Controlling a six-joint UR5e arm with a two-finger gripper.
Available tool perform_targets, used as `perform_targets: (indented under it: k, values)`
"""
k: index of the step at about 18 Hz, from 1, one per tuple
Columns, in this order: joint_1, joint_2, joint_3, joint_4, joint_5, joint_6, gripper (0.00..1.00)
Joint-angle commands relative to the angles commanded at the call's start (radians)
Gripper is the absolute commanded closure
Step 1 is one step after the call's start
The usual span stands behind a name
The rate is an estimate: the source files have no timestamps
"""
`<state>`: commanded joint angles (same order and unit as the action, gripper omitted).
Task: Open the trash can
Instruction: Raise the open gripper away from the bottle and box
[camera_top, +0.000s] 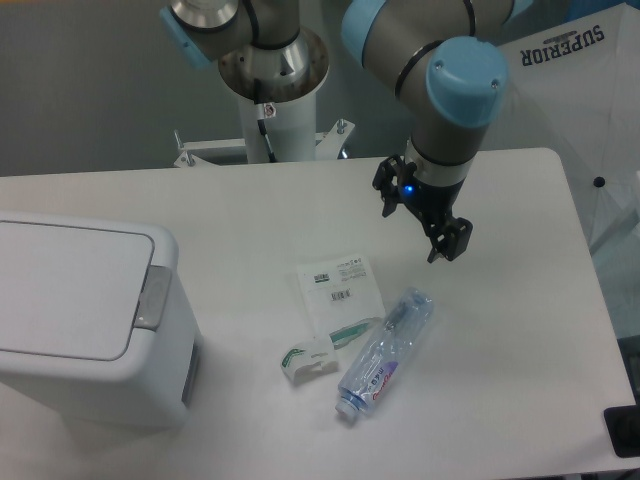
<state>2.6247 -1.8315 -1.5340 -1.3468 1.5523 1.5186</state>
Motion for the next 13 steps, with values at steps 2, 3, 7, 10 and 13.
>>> perform_targets:
  k: [2, 3, 7, 10, 13]
  values:
    - [0.000, -0.006, -0.003, 0.002, 0.020, 0.012, 0.00]
    - [0.003, -0.005, -0.012, 0.008, 0.017, 0.018, 0.00]
    - [0.052, -0.003, -0.038, 0.002, 0.006, 0.040, 0.00]
    - [0.092, 0.001, -0.057, 0.002, 0.008, 0.029, 0.00]
    - [0.109, 0.023, -0.095, 0.000, 0.008, 0.028, 0.00]
